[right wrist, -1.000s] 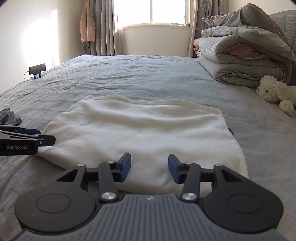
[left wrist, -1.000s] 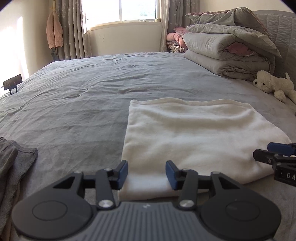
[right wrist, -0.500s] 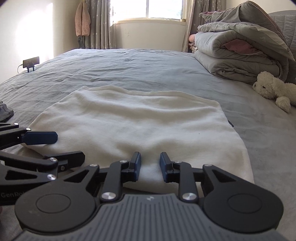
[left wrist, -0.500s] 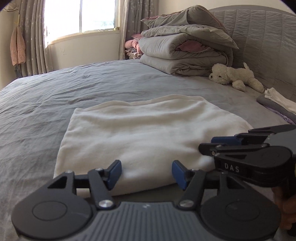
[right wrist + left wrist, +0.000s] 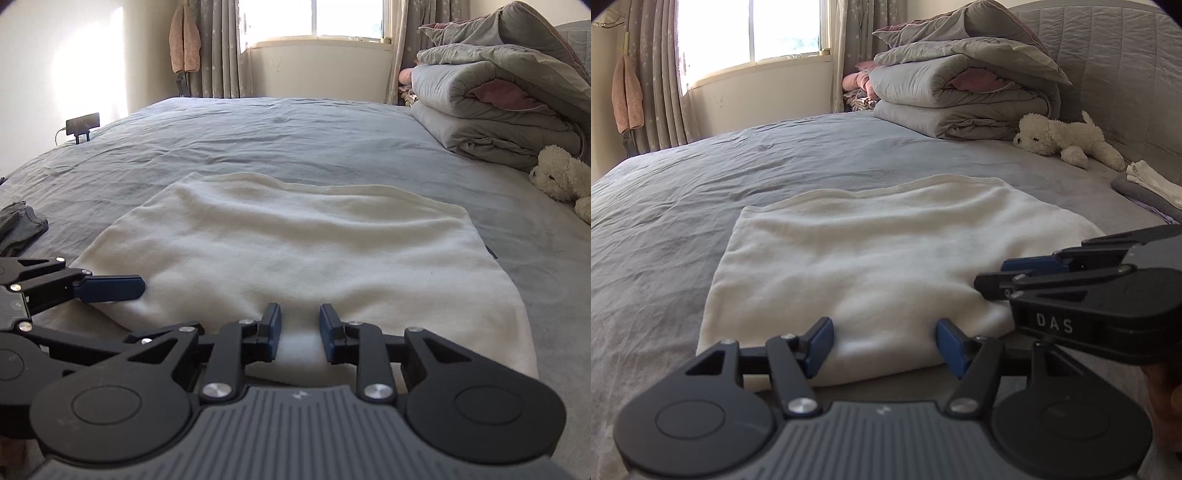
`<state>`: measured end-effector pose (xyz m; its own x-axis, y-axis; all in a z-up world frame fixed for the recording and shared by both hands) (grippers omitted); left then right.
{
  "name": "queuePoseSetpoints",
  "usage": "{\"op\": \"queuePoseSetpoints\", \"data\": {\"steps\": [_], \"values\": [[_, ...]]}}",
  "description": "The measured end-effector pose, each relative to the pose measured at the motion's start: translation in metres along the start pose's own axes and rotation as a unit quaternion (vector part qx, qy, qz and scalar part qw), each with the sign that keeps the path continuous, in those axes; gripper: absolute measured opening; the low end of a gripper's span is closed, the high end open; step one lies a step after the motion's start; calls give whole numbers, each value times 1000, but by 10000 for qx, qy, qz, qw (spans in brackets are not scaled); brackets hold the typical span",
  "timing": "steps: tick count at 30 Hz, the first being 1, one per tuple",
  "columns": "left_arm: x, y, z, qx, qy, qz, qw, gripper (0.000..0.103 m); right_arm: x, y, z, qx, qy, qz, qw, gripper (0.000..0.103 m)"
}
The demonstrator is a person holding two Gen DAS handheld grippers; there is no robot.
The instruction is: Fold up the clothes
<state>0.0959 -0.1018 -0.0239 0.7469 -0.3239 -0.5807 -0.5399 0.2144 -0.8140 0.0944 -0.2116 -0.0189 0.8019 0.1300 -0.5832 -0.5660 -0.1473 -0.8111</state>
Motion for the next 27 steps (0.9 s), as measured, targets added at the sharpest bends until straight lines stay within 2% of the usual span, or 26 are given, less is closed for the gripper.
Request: {"op": "queuePoseSetpoints", "data": {"steps": [4,11,17,21,24,27], "values": [[-1,-5,5,50,74,46,9999,64,-1,1,-1,83,-52,5,10000,28],[3,-9,45,-696,258,320,9967,68,-2,2,-2,29,-142,35,9999,28],[-1,-12,54,-807,336,447,9952,68,-3,1,-3,2,-170,50,9998,28],[-2,-14,71,-870,11,464,9951,66,-2,1,-2,-40,-143,46,9999,28],[3,-11,78,-1101,-13,625,9920,66,-2,1,-1,-61,-129,40,9999,28],[2,-9,67,-691,-243,608,9955,66,-2,1,1,-138,-78,31,9999,28]]}}
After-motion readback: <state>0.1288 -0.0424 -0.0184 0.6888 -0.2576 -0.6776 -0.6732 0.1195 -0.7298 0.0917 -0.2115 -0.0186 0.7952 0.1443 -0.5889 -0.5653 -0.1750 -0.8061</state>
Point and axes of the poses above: each gripper's, at about its wrist camera, not at the fingertips, and x roughly the way its jaws point, z to its left, y to its underside, the point moved 7 cm from there along x, roughly the way its jaws point, and after that the axes turned 4 degrees about -x, right-handed, at the moved point
